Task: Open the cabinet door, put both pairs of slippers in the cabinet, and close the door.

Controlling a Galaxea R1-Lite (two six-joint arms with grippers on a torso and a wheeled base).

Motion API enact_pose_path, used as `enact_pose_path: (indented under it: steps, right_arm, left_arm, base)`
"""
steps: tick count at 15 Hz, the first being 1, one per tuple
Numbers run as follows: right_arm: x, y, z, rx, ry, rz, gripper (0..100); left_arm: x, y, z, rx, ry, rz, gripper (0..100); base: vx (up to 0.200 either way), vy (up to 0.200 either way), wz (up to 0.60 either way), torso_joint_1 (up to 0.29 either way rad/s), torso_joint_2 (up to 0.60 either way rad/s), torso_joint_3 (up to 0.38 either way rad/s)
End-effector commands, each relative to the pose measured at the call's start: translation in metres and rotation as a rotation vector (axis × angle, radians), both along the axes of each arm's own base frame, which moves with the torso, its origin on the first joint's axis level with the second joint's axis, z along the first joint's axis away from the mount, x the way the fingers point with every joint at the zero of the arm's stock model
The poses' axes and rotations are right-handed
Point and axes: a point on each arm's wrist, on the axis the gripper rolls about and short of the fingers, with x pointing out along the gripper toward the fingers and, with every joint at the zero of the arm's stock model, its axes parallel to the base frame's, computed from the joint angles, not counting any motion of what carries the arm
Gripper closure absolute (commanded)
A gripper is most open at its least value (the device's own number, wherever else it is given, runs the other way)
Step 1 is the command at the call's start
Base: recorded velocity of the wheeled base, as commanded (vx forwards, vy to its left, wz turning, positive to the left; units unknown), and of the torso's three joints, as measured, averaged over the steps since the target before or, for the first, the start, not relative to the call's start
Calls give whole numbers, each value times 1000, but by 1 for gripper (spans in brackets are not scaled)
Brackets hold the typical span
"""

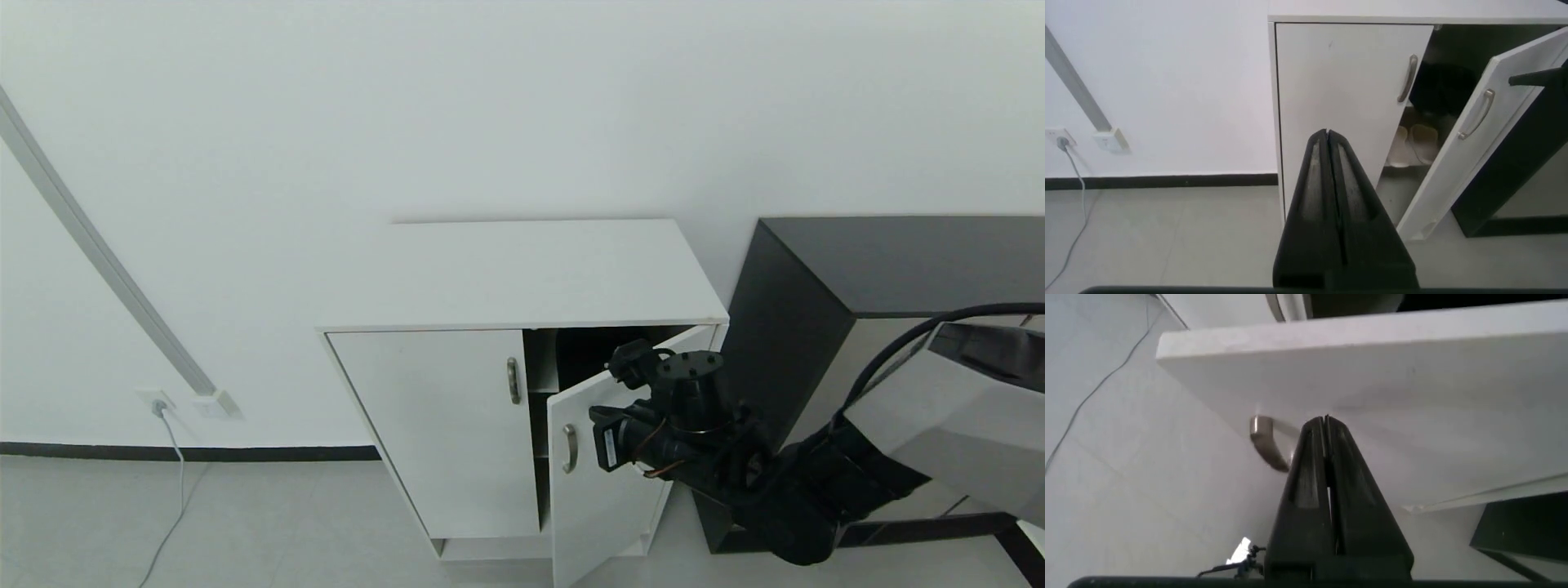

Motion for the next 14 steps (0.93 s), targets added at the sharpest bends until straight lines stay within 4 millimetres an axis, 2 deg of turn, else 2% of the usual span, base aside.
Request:
enact_pose_path:
  steps: [1,10,14]
  right_arm:
    - [13,4,-12,-10,3,-26,100]
    - [60,11,-14,6,-23,-89,100]
    - [75,19,-22,12,-30,-93,100]
  left_arm:
    - [0,0,0,-1,1,2,100]
    - [0,0,0,-2,1,0,100]
    - [0,0,0,-4,1,3,100]
  base:
    - [0,0,0,0,0,0]
    - [0,0,0,0,0,0]
    - [0,0,0,0,0,0]
